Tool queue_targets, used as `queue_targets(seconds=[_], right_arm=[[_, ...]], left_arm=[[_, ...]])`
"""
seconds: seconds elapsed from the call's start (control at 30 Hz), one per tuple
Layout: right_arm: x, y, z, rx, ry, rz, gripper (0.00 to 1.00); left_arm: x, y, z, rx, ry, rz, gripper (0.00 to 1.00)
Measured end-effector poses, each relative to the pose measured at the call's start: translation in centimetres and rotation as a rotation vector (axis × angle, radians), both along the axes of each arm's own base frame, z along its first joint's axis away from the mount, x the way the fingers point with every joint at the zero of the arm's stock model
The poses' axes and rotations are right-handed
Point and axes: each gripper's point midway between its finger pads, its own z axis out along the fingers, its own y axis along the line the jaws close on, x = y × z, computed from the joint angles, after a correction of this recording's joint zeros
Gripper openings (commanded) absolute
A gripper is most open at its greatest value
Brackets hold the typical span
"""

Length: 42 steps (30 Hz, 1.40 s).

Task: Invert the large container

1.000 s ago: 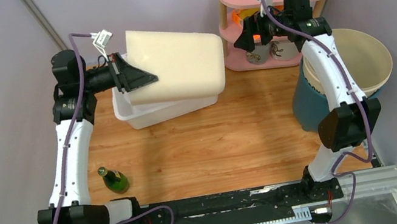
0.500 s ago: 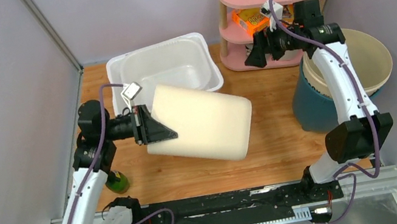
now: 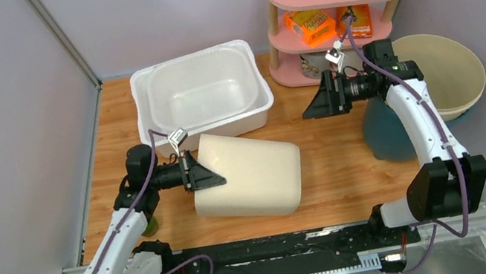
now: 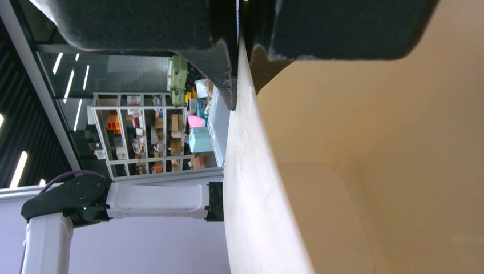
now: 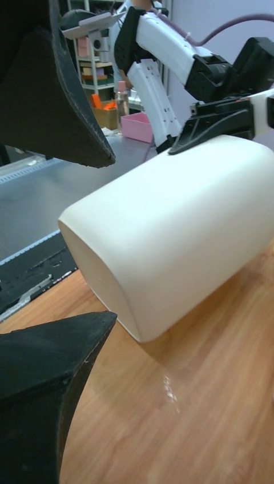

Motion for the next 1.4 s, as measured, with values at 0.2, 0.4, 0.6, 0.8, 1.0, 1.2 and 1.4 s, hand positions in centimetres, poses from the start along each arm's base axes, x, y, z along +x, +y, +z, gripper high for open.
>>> queue_targets(seconds=[0.2,0.4,0.6,0.8,1.0,1.2,1.4], right_arm=[[-3.1,1.8,-4.4,-0.001,0.153,0.080,1.00],[-6.7,4.5,-9.5,-0.043,0.365,0.201,0.99],[-8.0,5.5,-8.8,-0.036,0.363,0.241,0.98],[-10.4,7.5,-8.3,-0.065,0.317,0.346,0.93],[-10.5,8.1,-8.1,-0.074,0.293,0.365,0.88],[-9.4,8.2,-7.2,-0.077,0.268,0.336,0.83],[-7.5,9.2,-4.4,-0.100,0.178,0.313,0.82]], left_arm=[[1.2,-0.3,-0.5,-0.005,0.020,0.021,0.49],[2.3,0.2,-2.5,0.083,-0.003,0.078,0.85],[4.1,2.5,-1.5,0.278,-0.060,0.172,0.90],[5.8,6.0,1.5,0.480,-0.206,0.270,0.65],[3.5,6.7,-0.8,0.555,-0.155,0.180,0.26],[2.5,6.7,-1.8,0.546,-0.084,0.150,0.01],[1.4,7.0,-4.3,0.498,0.039,0.164,0.32]])
